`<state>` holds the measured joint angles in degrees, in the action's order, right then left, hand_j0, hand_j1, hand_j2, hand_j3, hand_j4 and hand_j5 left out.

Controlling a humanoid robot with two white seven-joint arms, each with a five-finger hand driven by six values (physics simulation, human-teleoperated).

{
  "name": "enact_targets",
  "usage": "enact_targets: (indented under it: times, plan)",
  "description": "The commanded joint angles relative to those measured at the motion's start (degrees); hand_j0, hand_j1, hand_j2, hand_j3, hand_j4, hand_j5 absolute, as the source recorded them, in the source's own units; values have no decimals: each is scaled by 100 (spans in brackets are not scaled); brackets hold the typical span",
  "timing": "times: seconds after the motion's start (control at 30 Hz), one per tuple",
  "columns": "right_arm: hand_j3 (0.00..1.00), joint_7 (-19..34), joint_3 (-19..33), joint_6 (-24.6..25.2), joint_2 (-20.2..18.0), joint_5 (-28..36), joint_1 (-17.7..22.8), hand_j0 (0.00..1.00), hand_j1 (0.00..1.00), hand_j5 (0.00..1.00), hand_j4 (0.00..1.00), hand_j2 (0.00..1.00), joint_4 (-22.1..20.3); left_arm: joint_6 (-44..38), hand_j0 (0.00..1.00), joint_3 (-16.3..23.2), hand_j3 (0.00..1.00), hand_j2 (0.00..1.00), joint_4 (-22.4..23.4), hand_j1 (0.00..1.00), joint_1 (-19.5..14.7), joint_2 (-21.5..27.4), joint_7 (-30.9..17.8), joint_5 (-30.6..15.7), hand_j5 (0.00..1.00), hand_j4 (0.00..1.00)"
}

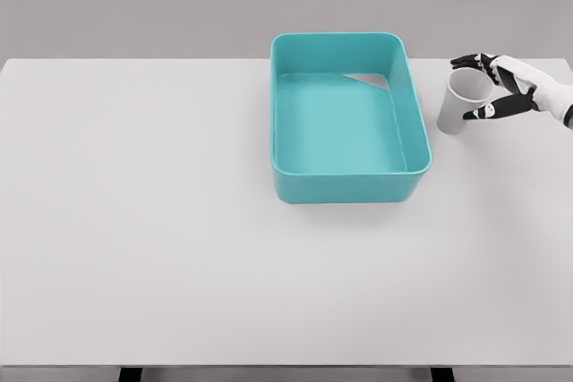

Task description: Put the paper cup into the basket with your right arm

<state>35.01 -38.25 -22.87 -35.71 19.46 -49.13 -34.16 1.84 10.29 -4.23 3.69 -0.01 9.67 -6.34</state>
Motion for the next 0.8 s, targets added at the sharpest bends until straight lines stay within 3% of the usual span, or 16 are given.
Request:
enact_targets:
  times: [0.0, 0.53, 0.63, 0.77]
  plan:
    - [80, -1, 20, -59, -6, 40, 0, 80, 80, 80, 80, 80, -12, 0, 100, 0, 100, 100, 1, 100, 0, 1, 0, 1, 100, 100]
    - [77, -1, 81, -103, -15, 84, -44, 77, 77, 77, 77, 77, -108, 0, 100, 0, 100, 100, 1, 100, 0, 1, 0, 1, 100, 100]
    - [77, -1, 389, -103, -24, 75, -53, 77, 77, 77, 77, 77, -117, 0, 100, 0, 100, 100, 1, 100, 0, 1, 0, 1, 100, 100]
    - [77, -1, 406, -200, -33, 75, -88, 77, 77, 77, 77, 77, -205, 0, 100, 0, 100, 100, 1, 100, 0, 1, 0, 1, 100, 100]
